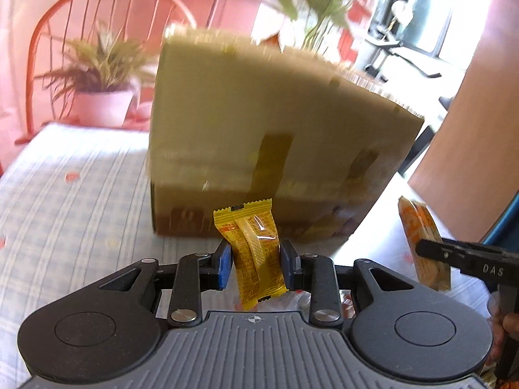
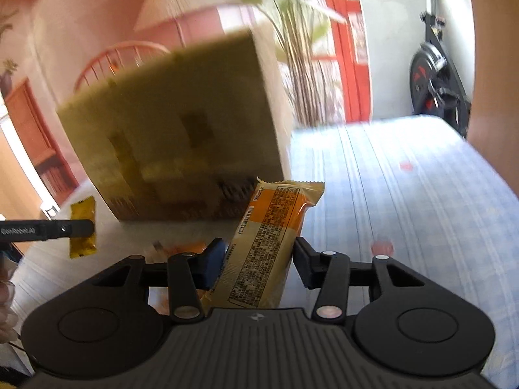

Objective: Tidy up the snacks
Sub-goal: 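Carry both packets over the box and open both tools to drop them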

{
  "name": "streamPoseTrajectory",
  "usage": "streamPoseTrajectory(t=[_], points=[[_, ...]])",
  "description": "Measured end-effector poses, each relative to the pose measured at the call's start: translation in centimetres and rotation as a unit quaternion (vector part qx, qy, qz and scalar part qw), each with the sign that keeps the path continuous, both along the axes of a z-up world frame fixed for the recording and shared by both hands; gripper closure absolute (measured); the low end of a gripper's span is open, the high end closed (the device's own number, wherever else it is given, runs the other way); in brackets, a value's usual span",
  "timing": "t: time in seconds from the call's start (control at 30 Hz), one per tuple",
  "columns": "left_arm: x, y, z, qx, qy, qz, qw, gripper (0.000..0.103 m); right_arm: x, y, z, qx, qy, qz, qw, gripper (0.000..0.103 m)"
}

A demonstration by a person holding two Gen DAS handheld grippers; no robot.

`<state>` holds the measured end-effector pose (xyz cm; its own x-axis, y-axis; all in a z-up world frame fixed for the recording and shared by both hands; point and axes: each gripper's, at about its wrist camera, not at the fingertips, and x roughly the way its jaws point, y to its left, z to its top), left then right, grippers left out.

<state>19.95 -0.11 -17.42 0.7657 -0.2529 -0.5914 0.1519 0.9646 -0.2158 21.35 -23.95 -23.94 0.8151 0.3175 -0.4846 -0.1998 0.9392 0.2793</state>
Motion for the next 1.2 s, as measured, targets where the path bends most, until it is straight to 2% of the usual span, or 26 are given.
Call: streamPoseTrajectory(t=[0.23, 0.37, 0.57, 0.67, 0.8, 0.97, 1.2], points=[[0.9, 0.5, 6.0, -0.02, -0.053, -0.041, 0.9975, 0.07, 0.1, 0.9, 6.8, -0.013, -0.094, 0.021, 0.995, 0.054], [1.5, 0.1, 9.7, -0.014, -0.097, -0.065, 0.9931, 0.07, 0.6, 1.2, 10.7, -0.027, -0.143, 0.034, 0.989, 0.054], [3.9, 0.0, 13.7, -0.021, -0.129, -0.065, 0.9893, 0.07, 3.8, 1.9, 14.0, -0.054, -0.175, 0.054, 0.982, 0.054], [6.1, -0.1, 15.1, -0.005, -0.138, -0.057, 0.9888, 0.07, 6.6, 2.0, 14.6, -0.058, -0.172, 0.058, 0.982, 0.054], [9.6, 0.9, 15.5, 0.0, -0.118, -0.049, 0.9918, 0.07, 10.8, 2.3, 14.4, -0.078, -0.156, 0.064, 0.983, 0.054], [14.0, 1.9, 14.2, 0.012, -0.072, -0.042, 0.9964, 0.07, 15.6, 2.9, 13.6, -0.113, -0.136, 0.07, 0.982, 0.054], [17.1, 2.8, 12.7, 0.027, -0.038, -0.036, 0.9983, 0.07, 19.7, 3.5, 12.6, -0.141, -0.115, 0.085, 0.98, 0.054]])
